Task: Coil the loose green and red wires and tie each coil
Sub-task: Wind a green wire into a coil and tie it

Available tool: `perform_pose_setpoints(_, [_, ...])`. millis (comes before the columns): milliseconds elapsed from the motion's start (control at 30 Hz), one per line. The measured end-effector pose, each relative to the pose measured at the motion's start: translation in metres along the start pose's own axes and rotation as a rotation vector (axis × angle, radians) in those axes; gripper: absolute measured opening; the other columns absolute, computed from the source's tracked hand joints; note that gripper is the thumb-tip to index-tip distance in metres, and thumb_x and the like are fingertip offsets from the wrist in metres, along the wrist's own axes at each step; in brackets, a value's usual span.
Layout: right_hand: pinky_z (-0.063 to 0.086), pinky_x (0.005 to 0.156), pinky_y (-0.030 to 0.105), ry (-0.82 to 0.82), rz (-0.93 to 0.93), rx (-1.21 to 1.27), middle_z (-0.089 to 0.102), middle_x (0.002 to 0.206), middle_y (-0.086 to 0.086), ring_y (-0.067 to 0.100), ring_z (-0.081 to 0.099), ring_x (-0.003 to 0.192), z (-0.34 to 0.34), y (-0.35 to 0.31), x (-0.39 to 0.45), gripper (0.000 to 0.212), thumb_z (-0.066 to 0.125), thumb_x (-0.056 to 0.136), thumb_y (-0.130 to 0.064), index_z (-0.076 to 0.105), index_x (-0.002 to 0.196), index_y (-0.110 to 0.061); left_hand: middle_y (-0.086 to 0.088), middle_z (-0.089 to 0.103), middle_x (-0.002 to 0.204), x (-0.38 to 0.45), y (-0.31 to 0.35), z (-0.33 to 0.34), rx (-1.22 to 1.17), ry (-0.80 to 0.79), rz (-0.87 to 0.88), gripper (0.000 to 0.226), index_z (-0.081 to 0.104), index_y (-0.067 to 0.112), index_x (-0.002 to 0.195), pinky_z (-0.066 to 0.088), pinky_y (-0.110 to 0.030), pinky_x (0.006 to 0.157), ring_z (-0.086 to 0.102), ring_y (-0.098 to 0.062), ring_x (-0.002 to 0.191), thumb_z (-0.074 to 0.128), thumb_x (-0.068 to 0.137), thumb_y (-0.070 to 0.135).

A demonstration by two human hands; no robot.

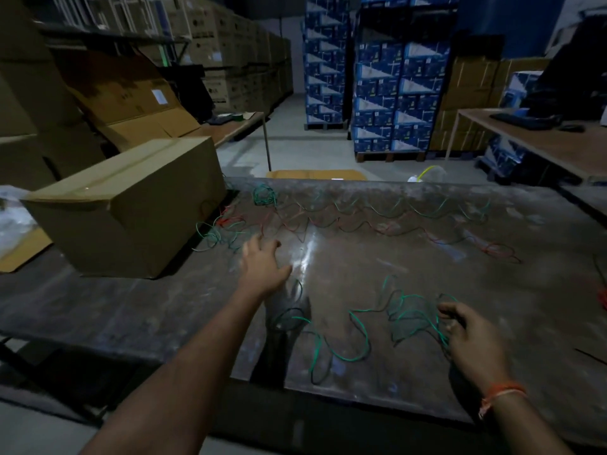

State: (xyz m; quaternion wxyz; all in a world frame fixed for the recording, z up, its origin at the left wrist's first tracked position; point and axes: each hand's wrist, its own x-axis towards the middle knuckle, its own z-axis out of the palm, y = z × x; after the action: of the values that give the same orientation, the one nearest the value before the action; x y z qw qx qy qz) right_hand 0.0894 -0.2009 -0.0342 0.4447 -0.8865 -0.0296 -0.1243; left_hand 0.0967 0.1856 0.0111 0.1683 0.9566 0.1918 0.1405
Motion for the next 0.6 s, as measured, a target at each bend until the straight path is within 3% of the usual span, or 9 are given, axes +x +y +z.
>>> perform_pose_setpoints(100, [0.048, 0.088, 0.033, 0.018, 0.002, -0.058, 0.074, 0.105, 0.004, 0.025, 0.068, 0.099, 0.015, -0.011, -0.008, 0.037, 0.056, 0.088, 0.013, 0.074, 0.109, -0.011, -0.019, 0.007, 0.164, 0.041, -0.033, 0.002, 0.057, -0.07, -0.069, 0.072, 0.043, 0.031, 0.147, 0.02, -0.059, 0.117, 0.007, -0.041, 0.151, 0.067, 0.082, 0.052])
perform_pose_setpoints(300, [0.046, 0.079, 0.034, 0.054, -0.005, -0.139, 0.074, 0.094, 0.002, 0.024, 0.068, 0.091, 0.029, -0.021, -0.015, 0.043, 0.063, 0.083, 0.015, 0.073, 0.097, -0.025, -0.019, -0.011, 0.166, 0.103, -0.081, 0.017, 0.105, -0.186, -0.127, 0.084, 0.038, 0.04, 0.152, 0.014, -0.061, 0.118, -0.004, -0.043, 0.152, 0.069, 0.078, 0.066])
perform_pose_setpoints(333, [0.045, 0.077, 0.031, 0.056, 0.01, -0.14, 0.074, 0.093, 0.0, 0.02, 0.068, 0.088, 0.031, -0.023, -0.012, 0.047, 0.062, 0.084, 0.015, 0.071, 0.096, -0.029, -0.017, -0.014, 0.165, 0.111, -0.086, 0.021, 0.125, -0.204, -0.114, 0.086, 0.038, 0.042, 0.151, 0.014, -0.062, 0.118, -0.006, -0.044, 0.152, 0.072, 0.075, 0.065])
perform_pose_setpoints(433, [0.046, 0.072, 0.012, 0.048, 0.048, -0.111, 0.075, 0.091, -0.006, -0.013, 0.063, 0.081, 0.037, -0.027, -0.007, 0.055, 0.06, 0.086, 0.014, 0.068, 0.093, -0.04, -0.016, -0.026, 0.163, 0.133, -0.098, 0.029, 0.199, -0.277, -0.081, 0.089, 0.042, 0.049, 0.145, 0.008, -0.063, 0.118, -0.012, -0.046, 0.151, 0.079, 0.065, 0.067])
perform_pose_setpoints(467, [0.047, 0.074, 0.007, 0.036, 0.044, -0.112, 0.075, 0.092, -0.008, -0.016, 0.063, 0.083, 0.04, -0.027, -0.005, 0.057, 0.06, 0.086, 0.014, 0.067, 0.093, -0.042, -0.016, -0.03, 0.162, 0.141, -0.102, 0.03, 0.224, -0.313, -0.079, 0.089, 0.043, 0.051, 0.143, 0.006, -0.063, 0.118, -0.015, -0.047, 0.15, 0.081, 0.063, 0.067])
perform_pose_setpoints(533, [0.053, 0.084, 0.019, 0.001, 0.025, -0.145, 0.076, 0.096, -0.01, -0.006, 0.067, 0.091, 0.044, -0.027, -0.003, 0.053, 0.061, 0.087, 0.011, 0.07, 0.095, -0.04, -0.018, -0.032, 0.161, 0.16, -0.112, 0.034, 0.243, -0.379, -0.099, 0.084, 0.05, 0.052, 0.137, 0.004, -0.064, 0.118, -0.017, -0.049, 0.149, 0.083, 0.062, 0.067])
perform_pose_setpoints(600, [0.053, 0.088, 0.031, -0.037, 0.03, -0.165, 0.076, 0.099, -0.012, 0.007, 0.07, 0.096, 0.045, -0.027, -0.002, 0.045, 0.062, 0.088, 0.008, 0.073, 0.1, -0.034, -0.022, -0.016, 0.164, 0.177, -0.122, 0.035, 0.235, -0.441, -0.112, 0.069, 0.061, 0.05, 0.125, 0.013, -0.059, 0.118, -0.004, -0.047, 0.151, 0.084, 0.062, 0.066])
